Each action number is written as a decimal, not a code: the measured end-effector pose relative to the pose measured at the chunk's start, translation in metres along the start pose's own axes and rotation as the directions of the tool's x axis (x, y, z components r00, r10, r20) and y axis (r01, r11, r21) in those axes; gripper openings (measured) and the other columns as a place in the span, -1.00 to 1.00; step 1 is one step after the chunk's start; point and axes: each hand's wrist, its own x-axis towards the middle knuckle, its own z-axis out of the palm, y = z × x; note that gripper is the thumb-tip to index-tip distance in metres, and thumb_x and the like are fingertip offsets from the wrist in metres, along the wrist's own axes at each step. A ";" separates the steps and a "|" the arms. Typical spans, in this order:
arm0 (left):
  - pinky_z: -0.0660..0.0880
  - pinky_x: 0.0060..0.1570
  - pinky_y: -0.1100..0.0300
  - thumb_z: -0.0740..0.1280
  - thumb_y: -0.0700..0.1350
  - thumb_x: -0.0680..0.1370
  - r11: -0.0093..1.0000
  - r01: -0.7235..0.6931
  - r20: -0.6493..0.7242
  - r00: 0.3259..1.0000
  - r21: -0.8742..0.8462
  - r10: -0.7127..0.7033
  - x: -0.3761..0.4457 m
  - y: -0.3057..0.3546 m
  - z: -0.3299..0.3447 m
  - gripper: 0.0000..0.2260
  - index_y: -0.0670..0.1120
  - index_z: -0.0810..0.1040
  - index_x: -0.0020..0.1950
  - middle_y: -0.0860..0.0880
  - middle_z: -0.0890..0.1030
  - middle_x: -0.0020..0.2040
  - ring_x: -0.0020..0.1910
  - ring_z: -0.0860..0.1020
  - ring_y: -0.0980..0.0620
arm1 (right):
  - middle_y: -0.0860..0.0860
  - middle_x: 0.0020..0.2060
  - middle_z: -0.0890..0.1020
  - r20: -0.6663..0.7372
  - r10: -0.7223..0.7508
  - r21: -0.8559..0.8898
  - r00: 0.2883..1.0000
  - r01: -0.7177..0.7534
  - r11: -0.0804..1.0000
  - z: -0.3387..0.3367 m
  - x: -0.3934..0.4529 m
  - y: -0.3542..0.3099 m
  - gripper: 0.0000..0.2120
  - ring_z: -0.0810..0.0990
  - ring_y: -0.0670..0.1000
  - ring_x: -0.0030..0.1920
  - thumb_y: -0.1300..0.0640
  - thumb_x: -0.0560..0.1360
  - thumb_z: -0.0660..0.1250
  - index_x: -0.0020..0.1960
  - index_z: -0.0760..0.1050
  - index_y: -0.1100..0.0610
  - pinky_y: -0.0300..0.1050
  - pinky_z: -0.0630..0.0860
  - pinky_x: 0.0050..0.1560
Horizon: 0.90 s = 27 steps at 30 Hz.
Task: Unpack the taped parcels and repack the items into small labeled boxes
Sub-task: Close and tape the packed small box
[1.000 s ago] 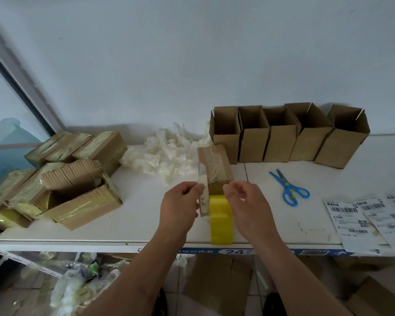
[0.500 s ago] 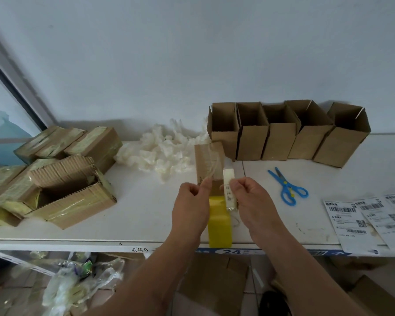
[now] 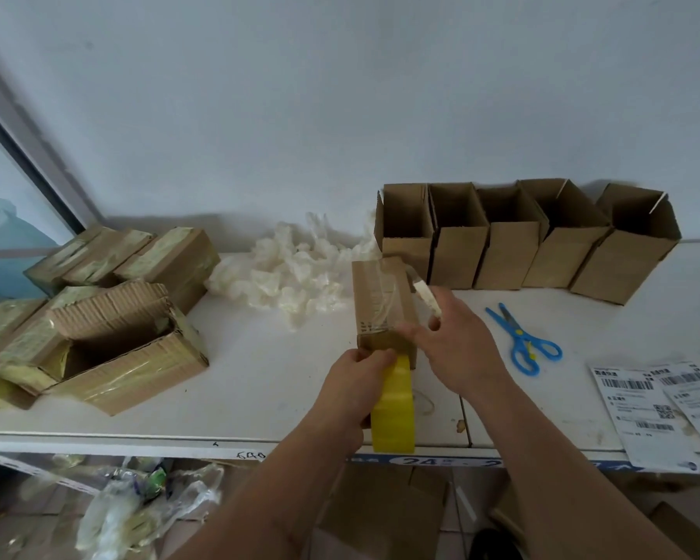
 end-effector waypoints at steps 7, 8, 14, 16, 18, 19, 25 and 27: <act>0.61 0.07 -0.12 0.38 0.11 0.52 0.997 -0.031 0.070 0.997 0.065 0.026 0.005 0.002 -0.007 -0.70 0.03 0.51 0.18 -0.07 0.66 0.05 0.00 0.67 -0.11 | -0.04 0.13 0.48 0.107 -0.010 -0.190 0.994 0.031 0.981 0.016 0.019 0.020 -0.33 0.53 0.01 0.09 -0.25 0.38 0.43 0.40 0.27 -0.15 -0.02 0.53 0.07; 0.61 0.07 -0.12 0.40 0.13 0.50 0.997 -0.032 0.084 0.996 0.077 0.025 0.006 0.003 -0.008 -0.68 0.02 0.52 0.18 -0.07 0.67 0.04 -0.01 0.67 -0.11 | -0.04 0.11 0.50 0.103 -0.015 -0.173 0.995 0.033 0.984 0.017 0.020 0.021 -0.34 0.53 0.00 0.08 -0.26 0.36 0.44 0.37 0.29 -0.15 -0.01 0.54 0.07; 0.64 -0.06 0.00 0.50 0.07 0.46 1.000 0.021 0.179 0.984 0.014 -0.023 0.008 0.002 -0.012 -0.64 -0.11 0.58 0.14 -0.14 0.70 -0.07 -0.14 0.69 -0.12 | -0.09 0.00 0.55 0.083 -0.031 -0.090 0.996 0.039 0.995 0.020 0.022 0.025 -0.49 0.52 -0.05 -0.03 -0.21 0.34 0.48 0.20 0.38 -0.18 -0.04 0.53 -0.01; 0.65 -0.04 -0.04 0.49 0.06 0.47 0.999 0.042 0.170 0.985 -0.006 -0.040 0.008 0.001 -0.012 -0.66 -0.11 0.59 0.13 -0.16 0.71 -0.06 -0.09 0.70 -0.17 | -0.09 0.00 0.55 0.080 -0.030 -0.086 0.996 0.037 0.996 0.021 0.022 0.025 -0.52 0.52 -0.05 -0.03 -0.20 0.35 0.48 0.18 0.38 -0.17 -0.03 0.53 -0.01; 0.64 -0.02 -0.10 0.47 0.04 0.49 0.998 0.060 0.138 0.989 -0.028 -0.056 0.010 0.001 -0.012 -0.69 -0.10 0.59 0.14 -0.17 0.71 -0.05 -0.08 0.69 -0.18 | -0.10 0.01 0.55 0.082 -0.030 -0.085 0.996 0.037 0.996 0.021 0.022 0.025 -0.52 0.52 -0.06 -0.03 -0.21 0.35 0.47 0.19 0.38 -0.18 -0.01 0.53 0.00; 0.64 -0.02 -0.10 0.45 0.03 0.51 0.997 0.070 0.124 0.990 -0.045 -0.064 0.009 0.001 -0.011 -0.71 -0.10 0.59 0.14 -0.17 0.71 -0.06 -0.09 0.70 -0.18 | -0.10 0.02 0.55 0.088 -0.031 -0.081 0.996 0.038 0.996 0.021 0.022 0.024 -0.51 0.52 -0.06 -0.02 -0.22 0.36 0.46 0.20 0.38 -0.18 -0.01 0.54 0.01; 0.65 -0.15 -0.06 0.34 -0.10 0.59 0.978 0.147 0.078 0.987 -0.148 -0.137 0.005 0.005 -0.013 -0.82 -0.16 0.58 0.13 -0.23 0.69 -0.07 -0.14 0.67 -0.22 | -0.06 -0.08 0.53 0.129 -0.068 -0.127 0.989 0.085 0.988 -0.002 0.013 0.009 -0.68 0.51 -0.06 -0.04 -0.20 0.60 0.10 0.24 0.46 -0.09 -0.16 0.38 -0.09; 0.64 -0.06 -0.13 0.33 -0.09 0.59 0.979 0.149 0.061 0.988 -0.142 -0.141 0.006 0.004 -0.013 -0.81 -0.14 0.58 0.14 -0.24 0.69 -0.01 -0.06 0.68 -0.24 | -0.08 -0.19 0.49 0.176 -0.060 -0.171 0.983 0.090 0.981 -0.019 0.003 -0.001 -0.72 0.46 -0.13 -0.16 -0.15 0.65 0.01 0.08 0.45 -0.08 -0.24 0.31 -0.20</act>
